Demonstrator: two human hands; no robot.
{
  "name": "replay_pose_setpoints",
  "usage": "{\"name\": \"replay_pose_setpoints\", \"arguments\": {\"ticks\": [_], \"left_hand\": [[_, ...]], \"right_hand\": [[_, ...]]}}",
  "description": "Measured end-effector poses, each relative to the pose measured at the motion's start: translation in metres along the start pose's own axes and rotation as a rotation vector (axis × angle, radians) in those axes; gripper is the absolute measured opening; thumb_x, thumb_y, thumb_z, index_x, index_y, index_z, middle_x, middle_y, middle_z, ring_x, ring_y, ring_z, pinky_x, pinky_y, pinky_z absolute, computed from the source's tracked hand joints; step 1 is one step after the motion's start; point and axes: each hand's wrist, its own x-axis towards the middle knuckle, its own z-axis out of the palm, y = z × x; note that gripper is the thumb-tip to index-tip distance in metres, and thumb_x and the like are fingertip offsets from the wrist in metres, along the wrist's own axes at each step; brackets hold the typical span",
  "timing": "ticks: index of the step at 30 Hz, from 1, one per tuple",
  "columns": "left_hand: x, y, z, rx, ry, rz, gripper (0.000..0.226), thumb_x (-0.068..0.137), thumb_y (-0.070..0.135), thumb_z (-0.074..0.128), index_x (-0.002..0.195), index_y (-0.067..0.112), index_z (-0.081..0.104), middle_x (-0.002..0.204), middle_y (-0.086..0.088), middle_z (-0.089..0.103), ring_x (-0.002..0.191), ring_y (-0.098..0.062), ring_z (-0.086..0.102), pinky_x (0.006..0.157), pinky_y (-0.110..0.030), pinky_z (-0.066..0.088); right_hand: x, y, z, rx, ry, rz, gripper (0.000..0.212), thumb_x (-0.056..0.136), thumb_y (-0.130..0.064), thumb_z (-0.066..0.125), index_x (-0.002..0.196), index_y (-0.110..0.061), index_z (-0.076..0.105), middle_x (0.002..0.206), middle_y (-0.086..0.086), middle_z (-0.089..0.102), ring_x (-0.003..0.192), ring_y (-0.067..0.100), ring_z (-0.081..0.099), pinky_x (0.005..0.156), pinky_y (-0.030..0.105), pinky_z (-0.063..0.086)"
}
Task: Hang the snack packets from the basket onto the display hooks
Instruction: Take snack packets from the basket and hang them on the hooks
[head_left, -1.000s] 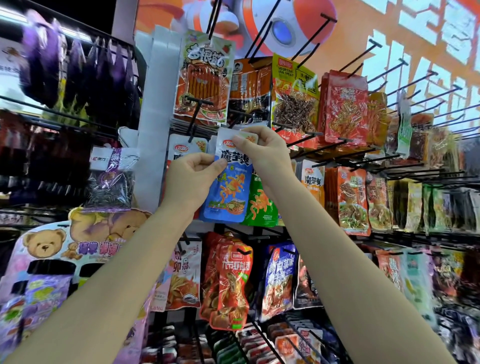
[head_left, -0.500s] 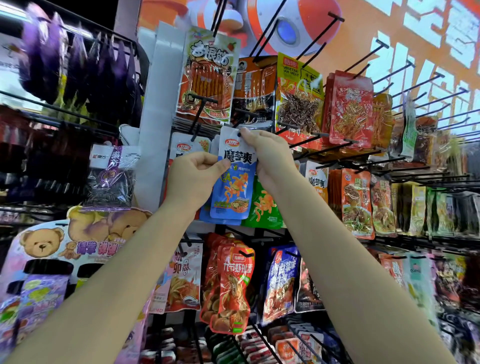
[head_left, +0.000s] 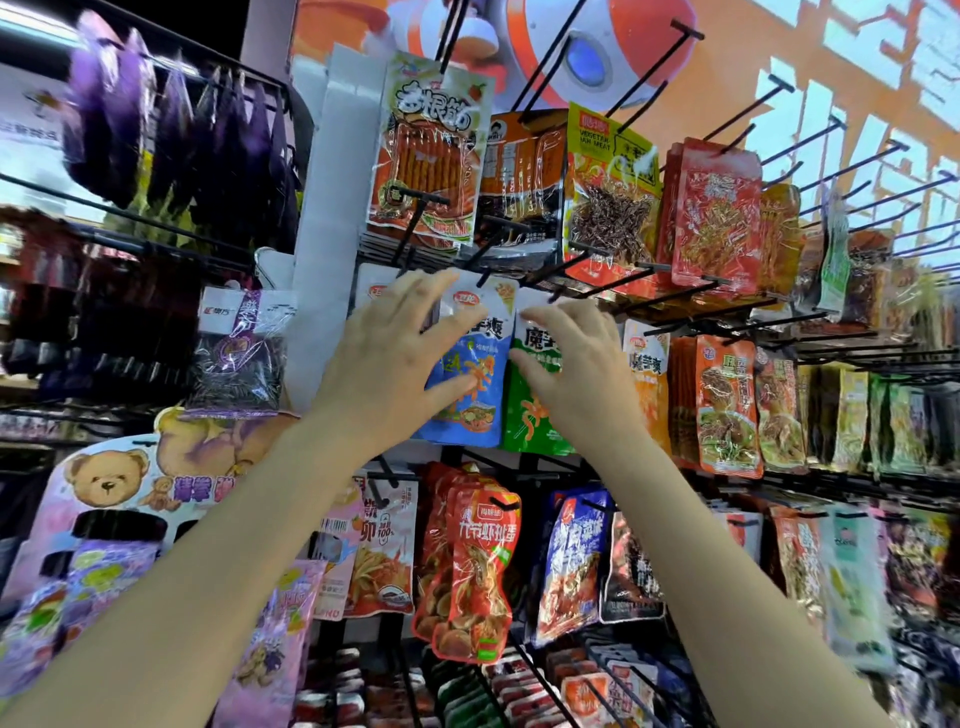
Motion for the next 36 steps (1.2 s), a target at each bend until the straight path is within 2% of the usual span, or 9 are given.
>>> {"name": "replay_pose_setpoints", "arguments": {"ticks": [5,10,13,17,20,23,28,33,36], "left_hand": [[0.006,-0.003,0.008,0.054,-0.191,-0.078,0.062,0.097,0.057,0.05,0.154,0.034,0.037,0.168,0.002,0.018,0.155,-0.025,0.01,0.117,-0.049,0.016],[0.008,-0.003,0.004,0.027,-0.287,-0.123,0.065,0.098,0.058,0.047,0.157,0.04,0.025,0.17,0.007,0.007,0.156,-0.021,0.001,0.119,-0.046,0.012],[0.008,0.007,-0.006,0.0,-0.227,-0.105,0.059,0.099,0.056,0.048,0.153,0.036,0.036,0.168,0.002,0.019,0.154,-0.025,0.013,0.118,-0.049,0.018],[0.002,0.053,-0.016,-0.105,0.062,0.045,0.052,0.097,0.05,0.045,0.139,0.023,0.057,0.152,-0.008,0.047,0.14,-0.032,0.041,0.112,-0.052,0.031],[-0.008,0.112,0.001,-0.254,0.087,0.106,0.047,0.098,0.045,0.048,0.136,0.02,0.06,0.144,-0.007,0.053,0.134,-0.027,0.046,0.111,-0.046,0.032],[-0.024,0.176,0.043,-0.437,0.052,0.117,0.041,0.097,0.038,0.053,0.128,0.014,0.065,0.13,-0.008,0.06,0.123,-0.029,0.053,0.103,-0.045,0.039],[-0.072,0.311,0.138,-0.733,-0.2,0.143,0.037,0.099,0.036,0.05,0.123,0.013,0.067,0.122,-0.005,0.064,0.116,-0.025,0.057,0.098,-0.04,0.041],[-0.158,0.453,0.249,-0.871,-0.596,0.219,0.043,0.097,0.039,0.047,0.123,0.011,0.066,0.12,-0.009,0.064,0.113,-0.029,0.058,0.095,-0.042,0.045],[-0.222,0.534,0.299,-0.935,-0.848,0.231,0.046,0.092,0.039,0.049,0.124,0.01,0.066,0.121,-0.012,0.065,0.11,-0.034,0.061,0.09,-0.042,0.05]], "right_hand": [[0.0,0.001,0.01,-0.038,-0.104,-0.023,0.046,0.096,-0.031,0.066,0.139,-0.018,0.055,0.129,0.005,0.051,0.123,0.023,0.042,0.103,0.03,0.034],[0.001,0.005,0.01,0.015,-0.132,-0.027,0.045,0.097,-0.028,0.065,0.14,-0.018,0.055,0.131,0.004,0.051,0.125,0.023,0.043,0.104,0.032,0.036],[-0.006,0.011,0.003,0.098,-0.099,-0.04,0.044,0.098,-0.029,0.063,0.14,-0.018,0.056,0.132,0.004,0.054,0.125,0.022,0.044,0.102,0.031,0.036],[-0.037,0.027,-0.027,0.175,0.04,-0.073,0.038,0.1,-0.031,0.057,0.136,-0.017,0.059,0.128,0.003,0.057,0.121,0.018,0.049,0.101,0.022,0.034],[-0.081,0.052,-0.061,0.156,0.104,-0.062,0.034,0.1,-0.029,0.056,0.13,-0.013,0.063,0.124,0.002,0.06,0.118,0.014,0.049,0.101,0.013,0.031],[-0.141,0.099,-0.094,0.053,0.095,-0.011,0.034,0.1,-0.027,0.055,0.127,-0.008,0.064,0.123,0.006,0.062,0.117,0.019,0.052,0.102,0.02,0.034],[-0.282,0.209,-0.148,-0.219,-0.064,0.263,0.036,0.1,-0.032,0.051,0.119,-0.005,0.067,0.116,0.011,0.064,0.109,0.028,0.057,0.095,0.039,0.043],[-0.45,0.304,-0.199,-0.411,-0.292,0.622,0.034,0.094,-0.033,0.054,0.112,-0.008,0.067,0.107,0.014,0.064,0.101,0.031,0.054,0.087,0.043,0.043],[-0.548,0.344,-0.231,-0.454,-0.517,0.823,0.037,0.094,-0.038,0.053,0.113,-0.009,0.065,0.103,0.014,0.063,0.096,0.038,0.06,0.085,0.047,0.049]]}}
